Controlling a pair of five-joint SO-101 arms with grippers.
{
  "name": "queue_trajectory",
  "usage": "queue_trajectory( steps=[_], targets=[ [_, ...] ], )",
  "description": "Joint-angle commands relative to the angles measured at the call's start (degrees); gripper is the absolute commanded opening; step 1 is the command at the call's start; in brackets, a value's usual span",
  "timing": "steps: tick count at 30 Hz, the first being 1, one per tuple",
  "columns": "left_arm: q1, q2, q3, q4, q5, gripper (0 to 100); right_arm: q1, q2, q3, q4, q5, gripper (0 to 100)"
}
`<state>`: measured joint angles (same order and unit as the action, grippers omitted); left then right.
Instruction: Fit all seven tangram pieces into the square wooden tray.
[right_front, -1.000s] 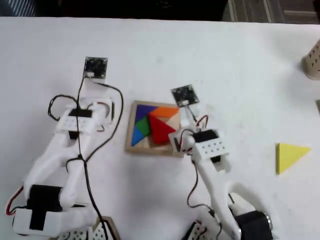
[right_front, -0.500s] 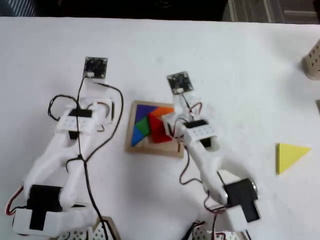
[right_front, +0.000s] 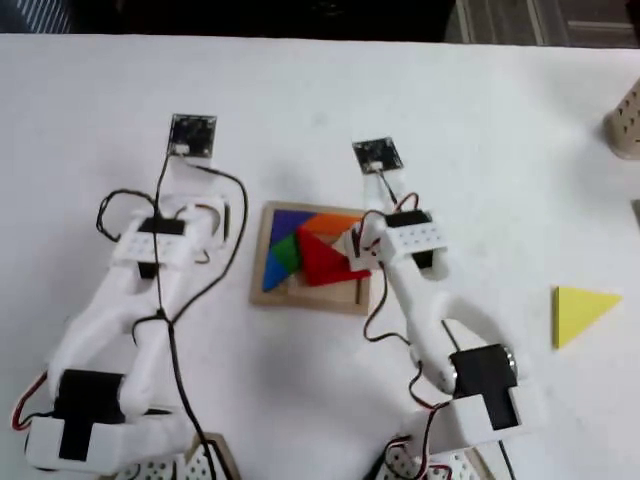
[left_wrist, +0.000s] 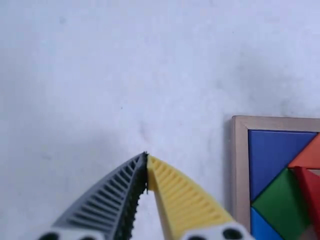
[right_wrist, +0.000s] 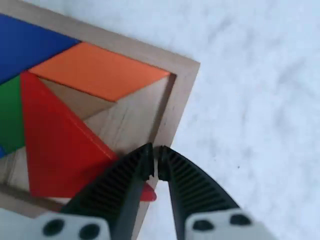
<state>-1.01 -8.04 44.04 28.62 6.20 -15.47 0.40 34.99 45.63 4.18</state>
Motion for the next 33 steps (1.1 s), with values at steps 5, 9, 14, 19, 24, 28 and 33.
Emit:
queue_trajectory(
  steps=[5,9,14,19,24,28,33],
  targets=[
    [0.84,-2.77,-0.26,-1.93,0.53,2,-0.31,-1.45,-2.29,8.66,-0.09,1.8],
    [0.84,-2.77,-0.26,-1.93,0.53,2,-0.48,-2.07,-0.26,9.89,-0.09,1.8],
    [0.84,-2.77,-0.35,-2.02,0.53,2,-1.36,-7.69,4.22,10.07,-0.09,1.8],
    [0.84,-2.77,-0.35,-2.02,0.53,2,-4.70,-17.01,10.81,7.60,-0.26,1.8],
    [0.84,-2.77,-0.26,-2.02,0.53,2,-2.59,-23.96,13.27,4.53,-1.76,1.8],
    [0.75,-2.77,-0.26,-2.02,0.53,2,-6.11,-27.03,13.27,1.80,-8.88,1.8],
    [0.75,-2.77,-0.26,-2.02,0.53,2,-15.60,-25.10,13.45,-9.10,-9.93,1.8]
  ],
)
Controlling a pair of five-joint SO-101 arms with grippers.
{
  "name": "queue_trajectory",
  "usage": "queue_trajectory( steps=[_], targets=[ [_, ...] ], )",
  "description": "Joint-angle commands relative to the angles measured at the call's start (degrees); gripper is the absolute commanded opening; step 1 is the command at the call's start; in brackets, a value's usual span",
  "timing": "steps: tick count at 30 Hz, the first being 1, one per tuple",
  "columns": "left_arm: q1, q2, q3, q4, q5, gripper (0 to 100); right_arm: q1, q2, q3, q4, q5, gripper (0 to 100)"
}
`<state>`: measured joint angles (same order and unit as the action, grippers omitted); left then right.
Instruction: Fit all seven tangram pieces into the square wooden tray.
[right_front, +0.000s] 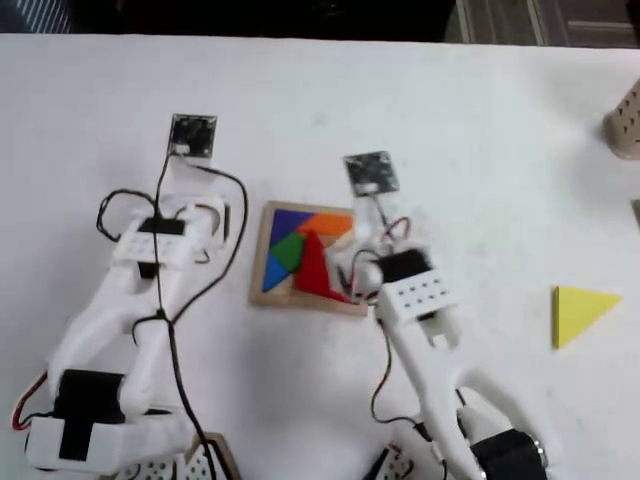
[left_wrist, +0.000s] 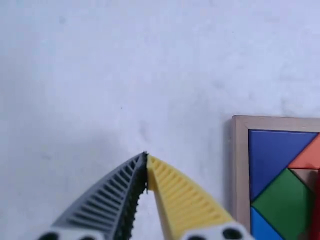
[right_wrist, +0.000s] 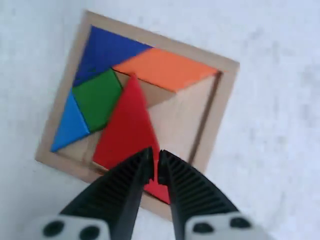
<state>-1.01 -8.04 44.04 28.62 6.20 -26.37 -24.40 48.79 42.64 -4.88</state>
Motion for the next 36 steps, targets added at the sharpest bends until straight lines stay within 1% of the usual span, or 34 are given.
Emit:
queue_trajectory(
  steps=[1,4,7,9,12,23,31,36],
  targets=[
    [0.75,-2.77,-0.26,-2.02,0.53,2,-6.29,1.27,-0.35,-8.57,-0.88,1.8],
    [0.04,-2.77,-0.35,-2.02,0.53,2,-9.27,7.78,-0.35,-17.89,-0.88,1.8],
    [-0.48,-2.77,-0.26,-3.08,0.53,2,-9.54,15.43,-0.88,-26.68,-0.88,1.8],
    [-0.48,-2.77,-0.09,-4.13,0.53,2,-9.19,19.56,-2.11,-29.23,-0.88,1.8],
    [-0.48,-2.77,-0.09,-4.31,0.53,2,-8.13,22.37,-3.60,-28.70,-0.88,1.8],
    [-0.31,-2.77,-0.09,-4.31,0.53,2,-3.56,22.29,-3.60,-27.56,-0.88,1.8],
    [-0.40,-2.77,-0.09,-4.22,0.53,2,1.45,21.93,-3.69,-23.96,-0.88,1.8],
    [-0.40,-2.77,-0.09,-4.22,0.53,2,4.09,21.93,-3.69,-23.87,-0.88,1.8]
  ],
)
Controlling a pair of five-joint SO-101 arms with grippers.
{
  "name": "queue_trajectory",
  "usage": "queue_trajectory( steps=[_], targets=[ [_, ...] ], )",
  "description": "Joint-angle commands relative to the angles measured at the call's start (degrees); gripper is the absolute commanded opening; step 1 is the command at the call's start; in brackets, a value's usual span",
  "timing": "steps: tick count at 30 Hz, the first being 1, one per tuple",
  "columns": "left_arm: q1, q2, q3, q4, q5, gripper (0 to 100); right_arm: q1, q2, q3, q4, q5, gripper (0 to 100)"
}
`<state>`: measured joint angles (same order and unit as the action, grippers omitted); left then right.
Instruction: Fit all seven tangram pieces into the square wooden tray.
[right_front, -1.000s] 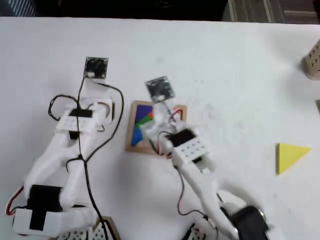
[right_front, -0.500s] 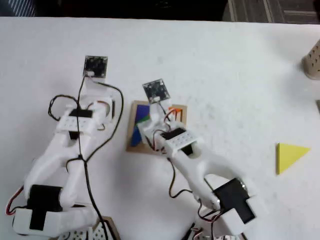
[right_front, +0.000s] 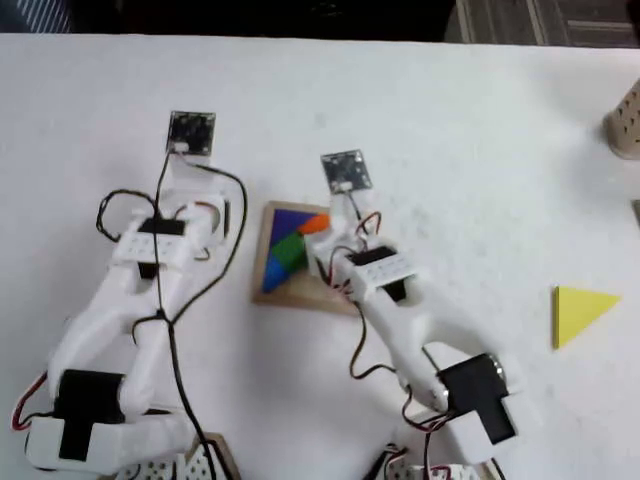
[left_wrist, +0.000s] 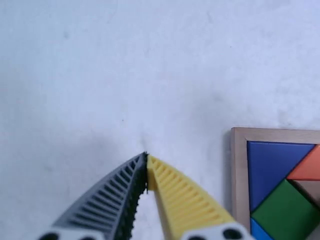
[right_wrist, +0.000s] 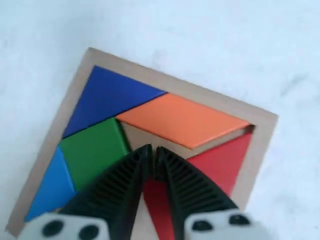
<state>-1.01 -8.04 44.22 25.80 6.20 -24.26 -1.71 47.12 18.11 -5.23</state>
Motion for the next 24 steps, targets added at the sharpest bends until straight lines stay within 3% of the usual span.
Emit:
queue_trajectory(
  steps=[1,11,19,24],
  targets=[
    [-0.40,-2.77,-0.26,-1.41,0.53,2,2.15,-0.84,-2.02,0.66,-0.53,1.8],
    [-0.31,-2.68,-0.26,-1.49,0.53,2,6.46,-16.48,2.11,9.19,-0.79,1.8],
    [-0.40,1.45,-2.81,-1.23,0.53,2,-4.26,-19.65,11.16,9.54,-0.62,1.8],
    [-0.40,1.63,-2.90,-1.14,0.53,2,-3.21,-19.56,12.40,9.54,-0.97,1.8]
  ],
)
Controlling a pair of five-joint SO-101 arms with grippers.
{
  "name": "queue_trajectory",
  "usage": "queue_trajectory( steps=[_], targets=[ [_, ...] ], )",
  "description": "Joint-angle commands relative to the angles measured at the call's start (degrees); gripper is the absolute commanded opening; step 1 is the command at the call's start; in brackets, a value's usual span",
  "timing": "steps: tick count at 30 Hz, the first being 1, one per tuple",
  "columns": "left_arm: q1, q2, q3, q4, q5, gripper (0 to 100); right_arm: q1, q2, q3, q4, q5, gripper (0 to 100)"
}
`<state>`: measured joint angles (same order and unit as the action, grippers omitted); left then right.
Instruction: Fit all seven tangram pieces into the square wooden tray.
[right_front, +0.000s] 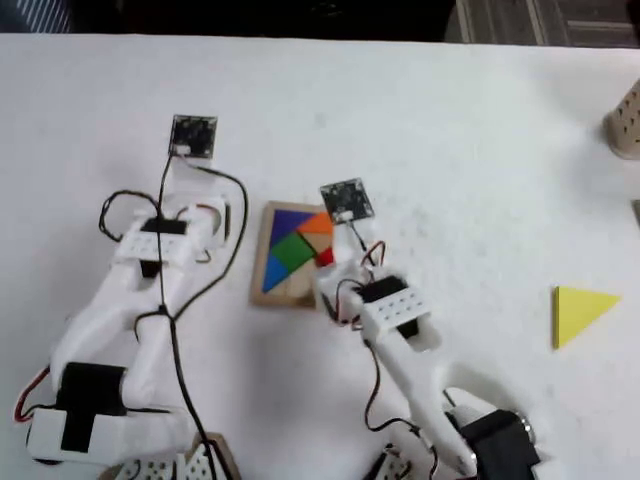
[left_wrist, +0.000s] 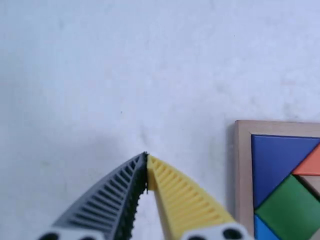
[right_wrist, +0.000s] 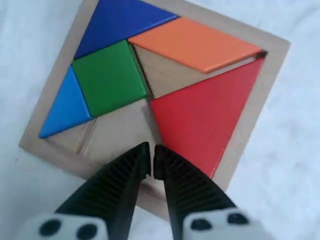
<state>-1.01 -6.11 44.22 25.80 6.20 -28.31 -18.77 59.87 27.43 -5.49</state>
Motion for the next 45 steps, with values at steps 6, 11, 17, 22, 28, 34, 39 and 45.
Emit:
queue_trajectory(
  steps=[6,11,17,22,28,34,39,45],
  targets=[
    [-0.22,-0.04,-2.99,-1.14,0.53,2,1.71,-2.24,-0.35,-0.04,-0.79,1.8],
    [-0.31,-0.04,-2.99,-1.14,0.53,2,2.07,3.56,-4.31,1.63,-0.79,1.8],
    [-0.40,-0.04,-2.99,-1.14,0.53,2,5.49,8.75,-10.64,6.37,-0.79,1.8],
    [-0.40,-0.04,-2.99,-1.14,0.53,2,7.43,8.84,-11.25,6.29,-0.79,1.8],
    [-0.40,-0.04,-2.99,-1.14,0.53,2,7.34,5.05,-11.16,10.24,-0.62,1.8],
    [-0.40,0.04,-3.16,-1.41,0.53,2,7.87,-11.56,-6.42,19.03,-0.79,1.8],
    [-0.40,0.04,-3.16,-1.49,0.53,2,9.71,-19.03,2.73,11.30,-0.26,1.9],
    [-0.40,-0.13,-3.16,-1.41,0.53,2,11.03,-14.99,2.81,10.95,0.79,13.5]
  ],
)
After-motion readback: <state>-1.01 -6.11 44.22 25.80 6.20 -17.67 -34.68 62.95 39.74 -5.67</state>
